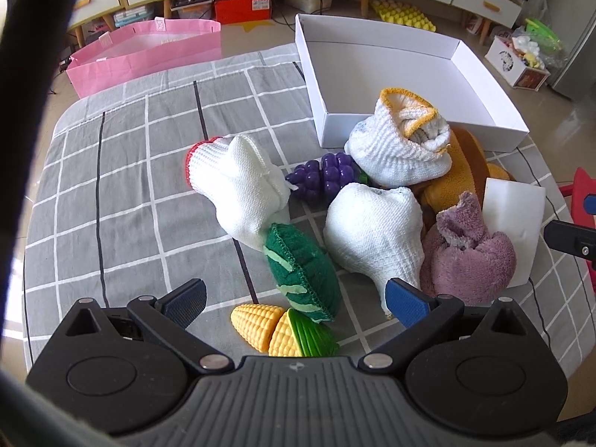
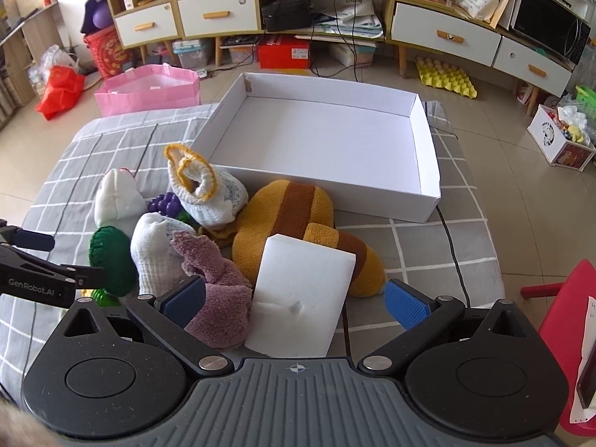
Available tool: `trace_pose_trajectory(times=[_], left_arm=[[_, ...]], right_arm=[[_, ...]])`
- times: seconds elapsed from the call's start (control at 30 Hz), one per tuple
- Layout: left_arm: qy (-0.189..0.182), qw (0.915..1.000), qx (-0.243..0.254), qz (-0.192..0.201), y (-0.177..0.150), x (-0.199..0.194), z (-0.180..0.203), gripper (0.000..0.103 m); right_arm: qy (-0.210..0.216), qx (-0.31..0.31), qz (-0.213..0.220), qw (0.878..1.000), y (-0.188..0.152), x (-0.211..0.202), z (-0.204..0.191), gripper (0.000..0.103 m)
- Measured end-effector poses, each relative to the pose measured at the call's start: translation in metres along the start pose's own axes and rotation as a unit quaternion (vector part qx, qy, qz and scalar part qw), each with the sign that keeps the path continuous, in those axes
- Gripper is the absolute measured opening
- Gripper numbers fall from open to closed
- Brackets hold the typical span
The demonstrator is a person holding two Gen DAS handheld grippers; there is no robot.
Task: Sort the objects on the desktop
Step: 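Move the right tool to the white foam block while the left tool approaches the green felt vegetable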
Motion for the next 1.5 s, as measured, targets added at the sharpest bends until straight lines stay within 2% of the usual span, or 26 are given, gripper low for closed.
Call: trace_pose_trajectory(times=[0.17, 0.37, 0.7, 0.93, 1.03, 1.2, 1.3, 1.4, 1.5], left_arm=[[-0.001, 0.9998, -0.016, -0.007, 0.009, 0.012, -0.003, 0.102], [-0.033, 0.9974, -0.058, -0.026, 0.012, 0.024, -0.009, 0.102], [-0.044, 0.9972, -0.055, -0.026, 0.015, 0.029, -0.007, 0.102], [-0.021, 0.9967, -0.077, -0.015, 0.013, 0.02, -0.019, 0.102], [-0.011, 0.9953, -0.096, -0.008, 0.011, 0.018, -0.027, 0.101], [-0.047, 0.9913, -0.122, -0.014, 0.012, 0.022, -0.028, 0.092], [-0.057, 0.9893, -0.133, -0.019, 0.01, 0.028, -0.029, 0.092], [-0.076, 0.9828, -0.166, -0.028, 0.003, 0.03, -0.037, 0.093], [-0.071, 0.9791, -0.187, -0.035, -0.001, 0.032, -0.046, 0.093]], right_arm=[[0.006, 0.043, -0.037, 0.998, 0.003, 0.027, 0.015, 0.102], [-0.004, 0.051, -0.055, 0.997, 0.006, 0.049, 0.015, 0.102], [-0.021, 0.049, -0.076, 0.996, 0.007, 0.075, 0.011, 0.102], [-0.023, 0.05, -0.079, 0.995, 0.007, 0.078, 0.01, 0.102], [-0.022, 0.053, -0.079, 0.995, 0.008, 0.079, 0.01, 0.102], [-0.022, 0.063, -0.085, 0.994, 0.008, 0.082, 0.011, 0.102], [-0.023, 0.068, -0.091, 0.993, 0.007, 0.085, 0.011, 0.102], [-0.024, 0.067, -0.098, 0.993, 0.007, 0.089, 0.012, 0.102], [-0.022, 0.066, -0.099, 0.993, 0.007, 0.089, 0.011, 0.102]])
Point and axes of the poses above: each gripper's, at about its wrist camera, not at the fingertips, and x roughly the way its jaws point, z to its right, y to its top, the point moved 4 cm from there along x, roughly the way its jaws point, and after that the axes turned 9 degrees about -y, right-handed, at the moved point
